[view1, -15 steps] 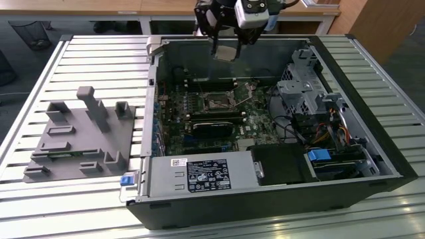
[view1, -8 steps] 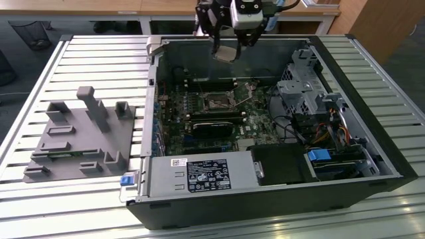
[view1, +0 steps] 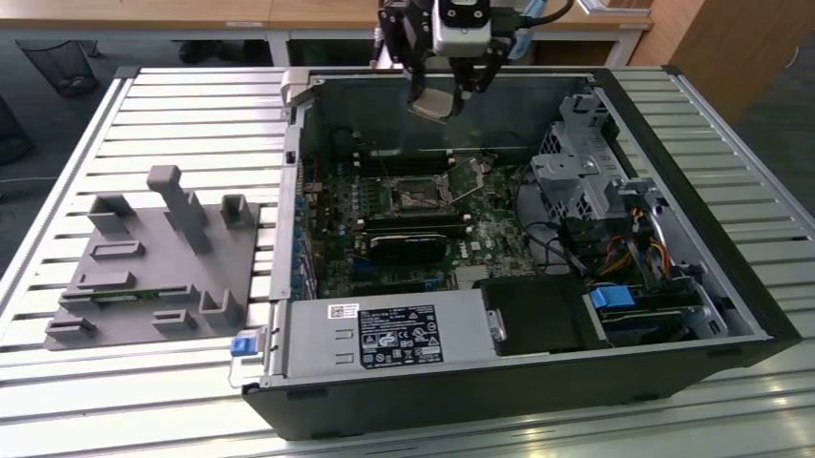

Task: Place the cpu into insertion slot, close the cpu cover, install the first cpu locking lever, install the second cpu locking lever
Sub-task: 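Place the cpu into insertion slot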

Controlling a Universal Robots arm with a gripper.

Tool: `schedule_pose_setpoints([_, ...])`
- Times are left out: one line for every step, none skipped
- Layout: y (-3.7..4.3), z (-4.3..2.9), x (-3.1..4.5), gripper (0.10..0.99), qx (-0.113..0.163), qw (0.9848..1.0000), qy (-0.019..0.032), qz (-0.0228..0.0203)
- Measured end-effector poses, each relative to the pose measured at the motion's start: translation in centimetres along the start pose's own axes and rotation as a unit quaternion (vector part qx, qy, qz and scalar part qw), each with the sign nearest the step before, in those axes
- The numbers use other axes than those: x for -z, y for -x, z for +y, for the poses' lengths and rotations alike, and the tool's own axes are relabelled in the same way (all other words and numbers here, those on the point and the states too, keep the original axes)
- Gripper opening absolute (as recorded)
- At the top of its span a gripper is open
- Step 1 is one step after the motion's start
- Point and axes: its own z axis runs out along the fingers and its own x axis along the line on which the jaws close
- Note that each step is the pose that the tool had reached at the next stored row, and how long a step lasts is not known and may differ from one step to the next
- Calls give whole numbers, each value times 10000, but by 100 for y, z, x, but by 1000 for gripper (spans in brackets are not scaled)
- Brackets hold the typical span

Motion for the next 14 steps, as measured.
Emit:
schedule_pose_setpoints([0,0,-1,541,-77,10000,2,-7])
schedule_pose_setpoints([0,0,-3,541,-154,9999,3,-14])
schedule_pose_setpoints([0,0,-5,541,-231,9997,5,-21])
schedule_pose_setpoints([0,0,-7,541,-316,9995,7,-28])
schedule_pose_setpoints([0,-1,-8,541,-399,9992,8,-36])
schedule_pose_setpoints([0,-1,-10,541,-481,9988,10,-43])
schedule_pose_setpoints([0,-1,-12,541,-569,9984,11,-51])
schedule_pose_setpoints([0,-1,-14,541,-652,9979,13,-58])
schedule_pose_setpoints([0,-1,-16,541,-735,9973,14,-66])
schedule_pose_setpoints([0,-1,-18,541,-822,9966,15,-74])
schedule_pose_setpoints([0,-2,-21,541,-917,9958,17,-83])
schedule_pose_setpoints([0,-2,-23,541,-1006,9949,18,-90])
schedule_pose_setpoints([0,-2,-26,541,-1095,9939,20,-99])
schedule_pose_setpoints([0,-2,-29,541,-1187,9929,21,-107])
